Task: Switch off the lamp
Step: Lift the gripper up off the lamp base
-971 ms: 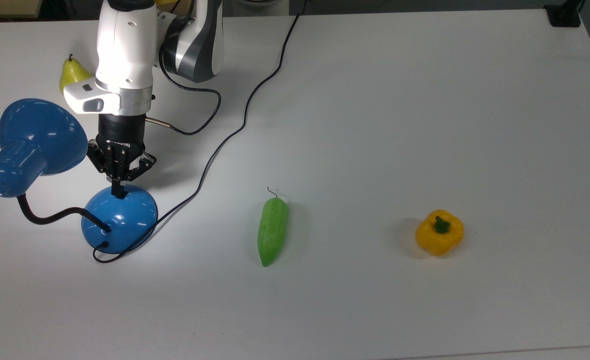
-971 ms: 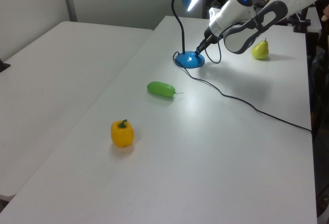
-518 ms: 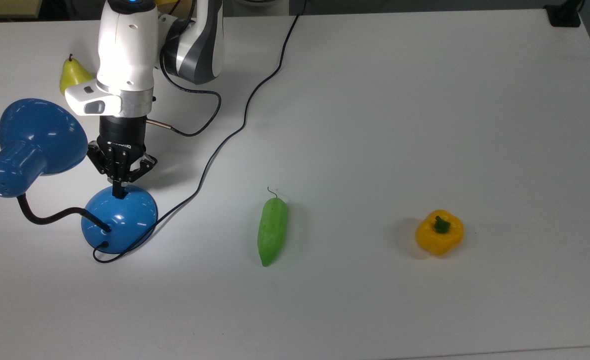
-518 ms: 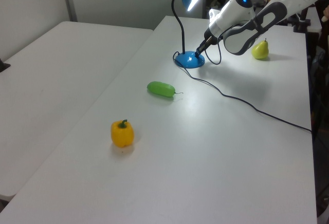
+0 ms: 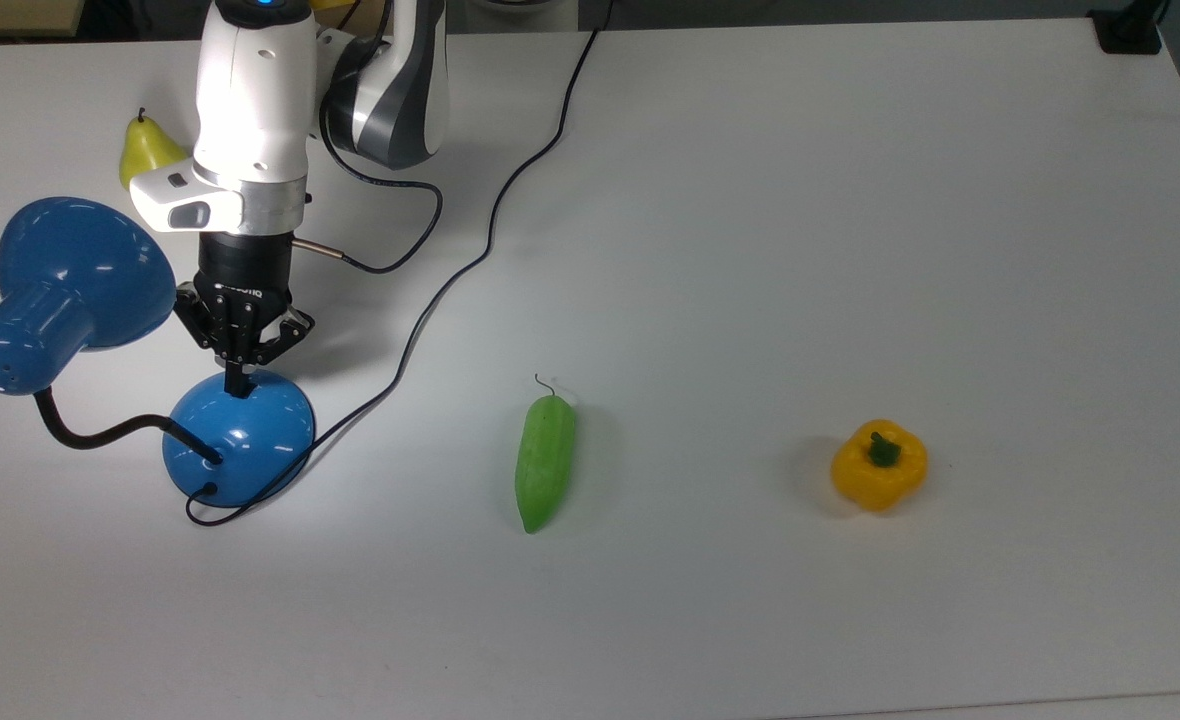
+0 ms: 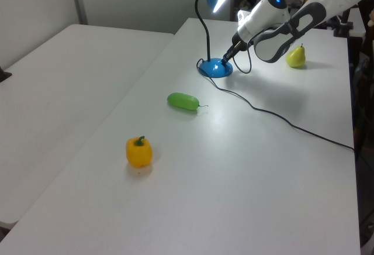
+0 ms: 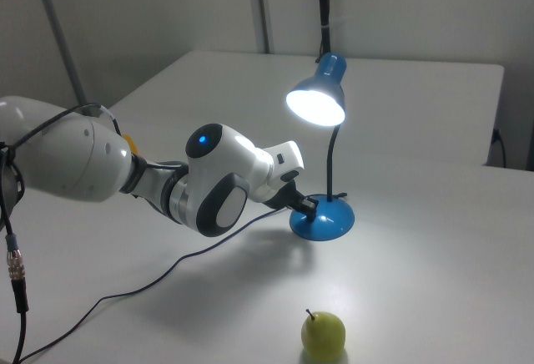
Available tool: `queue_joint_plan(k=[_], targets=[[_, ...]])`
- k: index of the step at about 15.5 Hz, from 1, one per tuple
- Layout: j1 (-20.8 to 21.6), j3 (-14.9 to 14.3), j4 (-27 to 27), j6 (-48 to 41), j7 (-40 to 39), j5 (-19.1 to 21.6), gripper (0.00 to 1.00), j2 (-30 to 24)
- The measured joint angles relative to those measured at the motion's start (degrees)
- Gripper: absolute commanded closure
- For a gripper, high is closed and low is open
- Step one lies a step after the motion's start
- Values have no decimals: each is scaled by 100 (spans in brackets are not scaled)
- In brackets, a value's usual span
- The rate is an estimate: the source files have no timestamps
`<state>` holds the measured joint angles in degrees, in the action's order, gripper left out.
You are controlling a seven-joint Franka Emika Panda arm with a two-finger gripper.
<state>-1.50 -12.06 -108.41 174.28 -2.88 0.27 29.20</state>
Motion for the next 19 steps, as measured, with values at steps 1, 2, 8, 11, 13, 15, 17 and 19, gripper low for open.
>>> queue_joint_plan(k=[1,2,8,11,13,15,17,19], targets=[[0,0,-2,0,-13,0,100,0],[0,0,-4,0,-30,0,100,0],[-1,-1,-30,0,-96,0,100,-3],[-1,-1,-39,0,-102,0,100,-8],[-4,-2,-93,-4,-102,0,100,-36],[3,-3,-246,-11,-106,0,100,-111],[28,-2,-456,-53,-106,0,99,-301],[55,4,-570,-606,-114,-2,89,-633]])
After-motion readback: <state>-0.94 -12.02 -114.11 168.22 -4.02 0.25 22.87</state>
